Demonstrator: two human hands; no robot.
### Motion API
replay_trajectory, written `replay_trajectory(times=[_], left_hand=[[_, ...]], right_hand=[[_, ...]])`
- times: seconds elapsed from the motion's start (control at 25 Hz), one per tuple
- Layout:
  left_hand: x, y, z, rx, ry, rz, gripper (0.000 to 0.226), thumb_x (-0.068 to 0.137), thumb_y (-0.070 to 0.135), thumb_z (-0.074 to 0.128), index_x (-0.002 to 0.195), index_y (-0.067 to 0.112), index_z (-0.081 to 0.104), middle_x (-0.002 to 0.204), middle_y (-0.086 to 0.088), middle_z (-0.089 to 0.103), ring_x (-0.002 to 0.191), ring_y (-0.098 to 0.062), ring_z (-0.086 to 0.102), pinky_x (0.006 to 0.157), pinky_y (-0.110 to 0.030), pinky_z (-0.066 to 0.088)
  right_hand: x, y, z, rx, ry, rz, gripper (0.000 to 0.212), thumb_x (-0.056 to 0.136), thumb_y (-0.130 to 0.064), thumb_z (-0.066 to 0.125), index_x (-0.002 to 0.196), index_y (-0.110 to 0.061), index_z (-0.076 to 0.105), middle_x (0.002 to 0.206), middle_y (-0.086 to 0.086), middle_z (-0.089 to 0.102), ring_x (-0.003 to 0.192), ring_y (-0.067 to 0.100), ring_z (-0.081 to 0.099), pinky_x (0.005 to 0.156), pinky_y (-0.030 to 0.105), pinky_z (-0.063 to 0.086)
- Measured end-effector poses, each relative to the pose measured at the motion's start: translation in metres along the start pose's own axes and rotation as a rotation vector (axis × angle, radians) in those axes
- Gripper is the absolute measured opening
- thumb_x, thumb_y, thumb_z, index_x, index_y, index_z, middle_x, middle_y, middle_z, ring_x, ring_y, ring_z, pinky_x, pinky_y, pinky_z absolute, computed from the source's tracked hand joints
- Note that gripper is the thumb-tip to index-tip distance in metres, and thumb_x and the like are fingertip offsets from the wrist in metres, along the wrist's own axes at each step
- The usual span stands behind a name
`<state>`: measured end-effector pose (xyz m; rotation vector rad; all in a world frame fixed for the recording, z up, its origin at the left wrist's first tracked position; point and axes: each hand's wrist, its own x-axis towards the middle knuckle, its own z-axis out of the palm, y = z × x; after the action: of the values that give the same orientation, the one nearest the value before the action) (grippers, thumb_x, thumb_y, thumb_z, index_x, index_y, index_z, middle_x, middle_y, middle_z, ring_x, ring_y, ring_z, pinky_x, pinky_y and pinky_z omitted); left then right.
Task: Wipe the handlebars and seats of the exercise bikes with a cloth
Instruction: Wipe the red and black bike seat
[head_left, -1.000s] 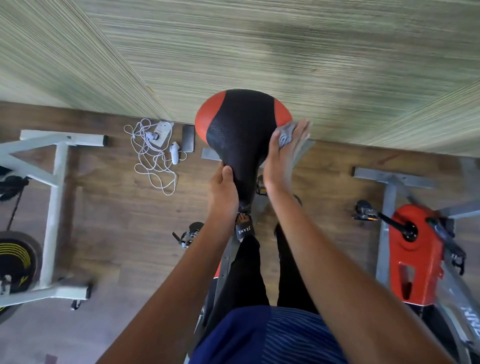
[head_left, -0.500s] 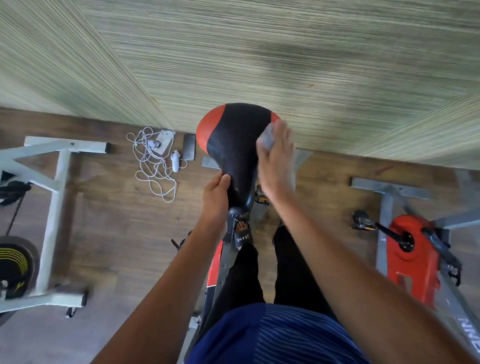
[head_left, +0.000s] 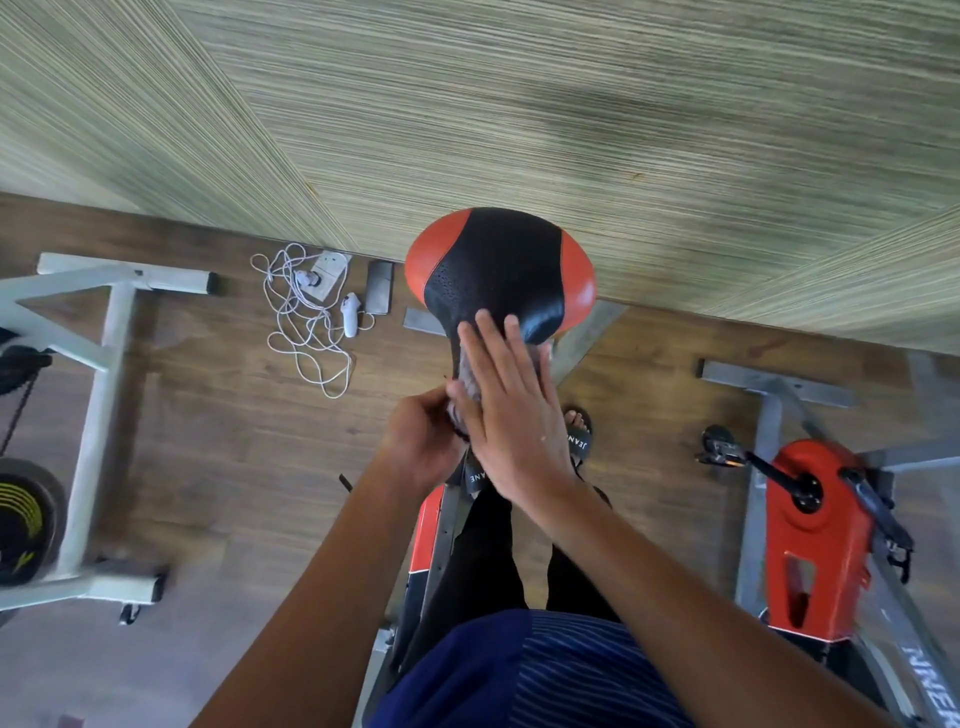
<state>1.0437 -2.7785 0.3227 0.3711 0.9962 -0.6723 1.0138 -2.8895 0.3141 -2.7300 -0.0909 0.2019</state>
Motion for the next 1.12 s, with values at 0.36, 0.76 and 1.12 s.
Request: replay_trajectory(times=[0.36, 0.76, 1.12], left_hand=[[0.016, -0.001, -0.011, 0.091, 0.080, 0.101, 0.038, 0.104, 0.009, 0.035, 0.133, -0.005, 0.055, 0.116, -0.019, 0.071, 0.096, -0.026, 0.073, 0.076, -0.036, 0.060], [0.018, -0.004, -0.014, 0.078, 0.141, 0.120, 0.037, 0.102, 0.006, 0.039, 0.133, -0.005, 0.054, 0.124, -0.020, 0.067, 0.102, -0.029, 0.069, 0.084, -0.040, 0.057], [0.015, -0.002, -0.012, 0.136, 0.075, 0.055, 0.037, 0.101, 0.005, 0.035, 0.128, -0.008, 0.055, 0.115, -0.022, 0.068, 0.098, -0.029, 0.070, 0.083, -0.039, 0.058]], right_hand=[[0.153, 0.054, -0.021, -0.093, 0.084, 0.146, 0.054, 0.107, -0.043, 0.024, 0.153, -0.017, 0.034, 0.155, 0.004, 0.041, 0.146, 0.025, 0.033, 0.120, 0.047, 0.022], [0.183, 0.045, -0.042, 0.060, -0.048, 0.310, 0.081, 0.088, -0.081, 0.013, 0.100, -0.018, 0.063, 0.103, 0.007, 0.065, 0.110, 0.032, 0.060, 0.102, 0.048, 0.040], [0.017, 0.005, -0.006, 0.058, 0.058, 0.088, 0.079, 0.098, -0.062, 0.040, 0.157, -0.013, 0.023, 0.163, 0.006, 0.024, 0.153, 0.024, 0.014, 0.123, 0.052, 0.015]])
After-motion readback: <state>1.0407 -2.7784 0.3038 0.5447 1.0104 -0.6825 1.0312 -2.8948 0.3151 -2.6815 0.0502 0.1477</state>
